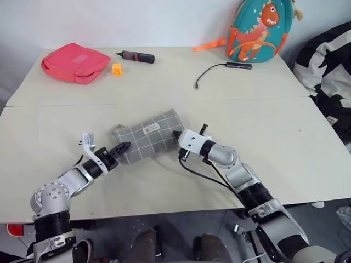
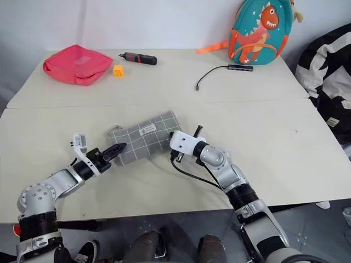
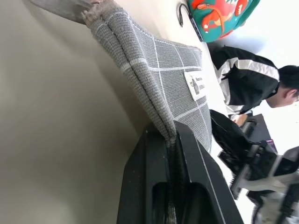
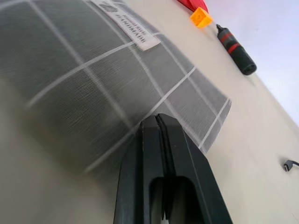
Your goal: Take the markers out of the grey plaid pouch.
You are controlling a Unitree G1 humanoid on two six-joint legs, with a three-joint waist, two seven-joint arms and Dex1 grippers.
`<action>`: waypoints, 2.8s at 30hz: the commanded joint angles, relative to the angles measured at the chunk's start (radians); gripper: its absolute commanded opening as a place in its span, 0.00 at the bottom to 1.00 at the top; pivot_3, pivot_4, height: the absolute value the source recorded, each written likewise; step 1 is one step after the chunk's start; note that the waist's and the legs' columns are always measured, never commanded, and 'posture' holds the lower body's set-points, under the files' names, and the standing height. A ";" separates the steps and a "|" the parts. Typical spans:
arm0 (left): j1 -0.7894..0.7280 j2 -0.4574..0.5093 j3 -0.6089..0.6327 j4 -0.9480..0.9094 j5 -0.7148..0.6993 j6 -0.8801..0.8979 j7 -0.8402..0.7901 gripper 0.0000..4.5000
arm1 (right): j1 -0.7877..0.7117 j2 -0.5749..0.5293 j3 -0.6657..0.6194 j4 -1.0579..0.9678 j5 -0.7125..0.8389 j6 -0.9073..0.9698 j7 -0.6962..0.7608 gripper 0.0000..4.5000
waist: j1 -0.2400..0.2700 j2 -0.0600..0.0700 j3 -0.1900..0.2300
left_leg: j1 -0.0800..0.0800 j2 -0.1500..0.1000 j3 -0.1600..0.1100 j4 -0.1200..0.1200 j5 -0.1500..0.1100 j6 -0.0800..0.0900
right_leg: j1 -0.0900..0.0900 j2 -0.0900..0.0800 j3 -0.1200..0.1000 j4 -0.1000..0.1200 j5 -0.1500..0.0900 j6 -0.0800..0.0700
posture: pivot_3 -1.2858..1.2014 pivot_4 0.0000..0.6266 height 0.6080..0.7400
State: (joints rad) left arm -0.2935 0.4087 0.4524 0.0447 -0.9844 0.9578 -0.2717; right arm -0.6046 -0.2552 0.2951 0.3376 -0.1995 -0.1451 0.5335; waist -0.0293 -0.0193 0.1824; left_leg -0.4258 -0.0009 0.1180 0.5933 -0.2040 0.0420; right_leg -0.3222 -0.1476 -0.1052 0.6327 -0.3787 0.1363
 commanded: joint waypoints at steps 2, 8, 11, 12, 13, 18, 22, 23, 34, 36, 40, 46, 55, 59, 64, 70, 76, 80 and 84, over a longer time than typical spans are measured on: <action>0.020 0.043 -0.063 -0.102 0.190 -0.252 -0.095 0.00 | 0.010 0.002 -0.107 -0.190 0.214 0.129 0.106 0.27 | 0.000 0.000 0.000 | -0.001 0.001 0.000 -0.001 0.000 0.000 | 0.000 0.001 0.000 -0.003 0.000 0.000 | 0.52 0.24 1.00; 0.027 0.064 -0.221 -0.151 0.558 -0.753 -0.188 0.00 | -0.007 -0.034 -0.174 -0.435 0.430 0.346 0.216 0.72 | 0.004 0.000 0.000 | -0.002 0.001 0.001 -0.005 -0.001 -0.001 | -0.001 0.000 -0.002 -0.006 0.000 0.000 | 0.52 0.24 1.00; 0.022 0.124 -0.326 -0.125 0.785 -0.973 -0.200 0.00 | -0.024 -0.022 -0.180 -0.506 0.505 0.443 0.218 0.93 | 0.003 0.000 0.000 | -0.002 0.001 0.002 -0.005 -0.001 -0.001 | -0.002 0.000 -0.003 -0.007 0.000 0.000 | 0.52 0.24 1.00; 0.022 0.159 -0.376 -0.117 0.885 -1.070 -0.210 0.00 | -0.032 -0.015 -0.179 -0.534 0.536 0.479 0.220 0.99 | 0.003 0.000 0.000 | -0.002 0.001 0.002 -0.005 -0.001 -0.001 | -0.002 0.000 -0.003 -0.006 0.000 0.000 | 0.52 0.24 1.00; 0.024 0.183 -0.402 -0.113 0.973 -1.192 -0.198 0.00 | -0.039 -0.013 -0.176 -0.555 0.551 0.508 0.217 0.99 | 0.003 0.000 0.000 | -0.002 0.001 0.002 -0.005 -0.001 -0.001 | -0.003 -0.001 -0.003 -0.007 0.000 0.000 | 0.52 0.24 1.00; 0.033 0.216 -0.467 -0.028 1.109 -1.400 -0.180 0.00 | -0.053 0.002 -0.183 -0.565 0.562 0.549 0.174 0.99 | 0.004 0.000 0.000 | -0.002 0.000 0.005 -0.009 -0.001 -0.001 | -0.005 -0.002 -0.004 -0.006 0.000 0.000 | 0.52 0.24 1.00; 0.072 0.241 -0.515 -0.004 1.248 -1.543 -0.144 0.00 | -0.034 -0.002 -0.173 -0.584 0.585 0.610 0.165 0.99 | 0.004 0.000 0.000 | -0.002 0.001 0.004 -0.009 -0.001 -0.001 | -0.006 -0.003 -0.005 -0.005 0.000 0.000 | 0.52 0.24 1.00; 0.077 0.240 -0.518 0.006 1.262 -1.557 -0.133 0.00 | -0.031 -0.007 -0.168 -0.589 0.581 0.616 0.163 0.99 | 0.004 0.000 0.000 | -0.002 0.000 0.005 -0.010 -0.001 -0.001 | -0.006 -0.003 -0.006 -0.005 0.000 0.000 | 0.52 0.24 1.00; 0.069 0.229 -0.515 0.019 1.276 -1.570 -0.103 0.00 | 0.011 -0.157 -0.048 -0.733 0.581 0.639 0.347 0.99 | 0.003 0.000 0.000 | -0.002 0.002 0.004 -0.008 0.000 0.002 | -0.005 -0.004 -0.007 -0.004 0.000 0.000 | 0.52 0.24 1.00; 0.066 0.225 -0.516 0.018 1.274 -1.573 -0.101 0.00 | -0.001 -0.141 -0.042 -0.726 0.571 0.625 0.331 0.99 | 0.003 0.000 0.000 | -0.002 0.002 0.004 -0.008 0.001 0.002 | -0.004 -0.004 -0.008 -0.005 0.000 0.000 | 0.52 0.24 1.00; 0.053 0.221 -0.524 0.013 1.295 -1.582 -0.094 0.00 | -0.049 -0.107 0.013 -0.695 0.501 0.585 0.300 0.99 | 0.002 0.000 0.000 | -0.002 0.002 0.004 -0.007 0.001 0.002 | -0.004 -0.004 -0.008 -0.004 0.000 0.000 | 0.52 0.24 1.00; 0.026 0.232 -0.533 0.002 1.375 -1.587 -0.072 0.00 | -0.084 -0.064 0.049 -0.636 0.415 0.560 0.249 0.99 | 0.004 0.000 0.000 | -0.002 0.002 0.003 -0.006 0.002 0.004 | -0.004 -0.003 -0.010 -0.003 0.000 0.000 | 0.52 0.24 1.00; -0.011 0.212 -0.557 -0.035 1.413 -1.554 -0.071 0.00 | -0.110 -0.042 0.069 -0.613 0.385 0.582 0.253 0.74 | 0.002 0.000 0.000 | -0.003 0.002 0.003 -0.006 0.002 0.005 | -0.003 -0.002 -0.011 0.000 0.000 0.000 | 0.52 0.24 1.00; -0.009 0.212 -0.558 -0.042 1.413 -1.545 -0.069 0.00 | -0.104 -0.035 0.073 -0.609 0.373 0.599 0.245 0.42 | 0.001 0.000 0.000 | -0.003 0.002 0.003 -0.006 0.003 0.005 | -0.004 -0.002 -0.012 0.001 0.000 0.000 | 0.52 0.24 1.00; -0.003 0.206 -0.558 -0.044 1.411 -1.536 -0.061 0.00 | -0.095 -0.032 0.069 -0.607 0.389 0.617 0.250 0.03 | 0.002 0.000 0.000 | -0.003 0.002 0.003 -0.006 0.003 0.006 | -0.004 -0.002 -0.012 0.002 0.000 0.000 | 0.52 0.24 1.00; 0.034 0.159 -0.532 -0.070 1.216 -1.462 -0.120 0.00 | -0.086 -0.008 0.015 -0.615 0.432 0.645 0.224 0.00 | 0.001 0.000 0.000 | -0.003 0.002 0.003 -0.005 0.003 0.006 | -0.004 -0.002 -0.012 0.002 0.000 0.000 | 0.52 0.24 1.00; 0.138 0.117 -0.448 -0.169 0.791 -1.307 -0.271 0.00 | -0.071 -0.011 -0.123 -0.577 0.465 0.635 0.159 0.00 | -0.001 0.000 0.000 | -0.003 0.004 0.001 -0.003 0.003 0.005 | -0.003 -0.003 -0.011 0.002 0.000 0.000 | 0.52 0.24 1.00; 0.182 0.139 -0.411 -0.174 0.753 -1.340 -0.329 0.00 | -0.061 -0.030 -0.142 -0.555 0.454 0.613 0.154 0.00 | 0.000 0.000 0.000 | -0.002 0.004 0.001 -0.003 0.002 0.005 | -0.002 -0.003 -0.011 0.001 0.000 0.000 | 0.52 0.24 1.00; 0.204 0.159 -0.388 -0.152 0.746 -1.362 -0.376 0.00 | -0.063 -0.033 -0.160 -0.534 0.455 0.596 0.139 0.00 | 0.000 0.000 0.000 | -0.002 0.003 0.002 -0.004 0.002 0.005 | -0.003 -0.002 -0.011 0.001 0.000 0.000 | 0.52 0.24 1.00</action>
State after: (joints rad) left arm -0.0999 0.5583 0.0331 -0.0993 -0.2095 -0.3817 -0.6309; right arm -0.6574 -0.2868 0.1748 -0.1872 0.2474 0.4784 0.6899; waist -0.0289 -0.0189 0.1826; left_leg -0.4281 0.0024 0.1205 0.5897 -0.2017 0.0473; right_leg -0.3247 -0.1493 -0.1164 0.6333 -0.3786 0.1363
